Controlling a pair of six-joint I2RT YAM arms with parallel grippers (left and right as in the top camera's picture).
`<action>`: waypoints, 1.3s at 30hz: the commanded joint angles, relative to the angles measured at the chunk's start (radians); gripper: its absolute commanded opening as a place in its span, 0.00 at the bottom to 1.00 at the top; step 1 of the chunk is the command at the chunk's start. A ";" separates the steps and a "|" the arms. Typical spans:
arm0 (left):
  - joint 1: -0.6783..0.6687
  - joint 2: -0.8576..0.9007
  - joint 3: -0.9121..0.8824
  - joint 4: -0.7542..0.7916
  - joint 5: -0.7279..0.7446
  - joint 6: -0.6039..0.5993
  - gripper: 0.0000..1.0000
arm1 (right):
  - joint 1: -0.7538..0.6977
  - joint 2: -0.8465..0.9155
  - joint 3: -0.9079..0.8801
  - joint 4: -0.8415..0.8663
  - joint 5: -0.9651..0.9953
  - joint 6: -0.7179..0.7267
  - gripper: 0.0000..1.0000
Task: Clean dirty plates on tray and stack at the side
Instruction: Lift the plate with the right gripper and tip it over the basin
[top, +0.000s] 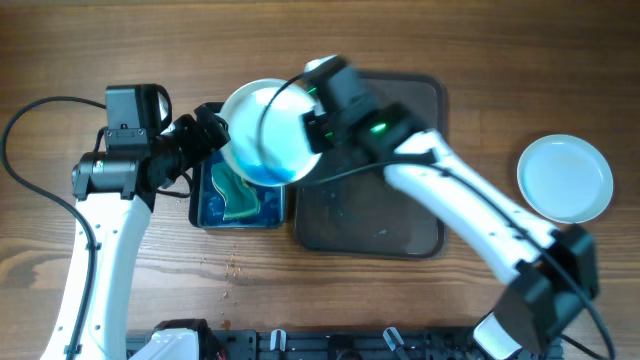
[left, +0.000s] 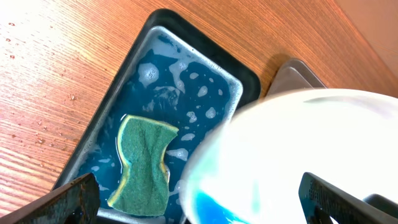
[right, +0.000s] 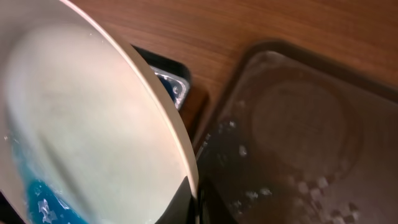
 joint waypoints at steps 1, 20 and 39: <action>0.008 -0.010 0.011 0.000 0.016 0.005 1.00 | 0.093 0.032 0.015 0.060 0.309 0.019 0.04; 0.008 -0.010 0.011 0.000 0.016 0.005 1.00 | 0.278 0.031 0.015 0.146 0.782 -0.115 0.04; 0.008 -0.010 0.011 0.000 0.016 0.005 1.00 | 0.319 0.031 0.015 0.274 0.897 -0.353 0.04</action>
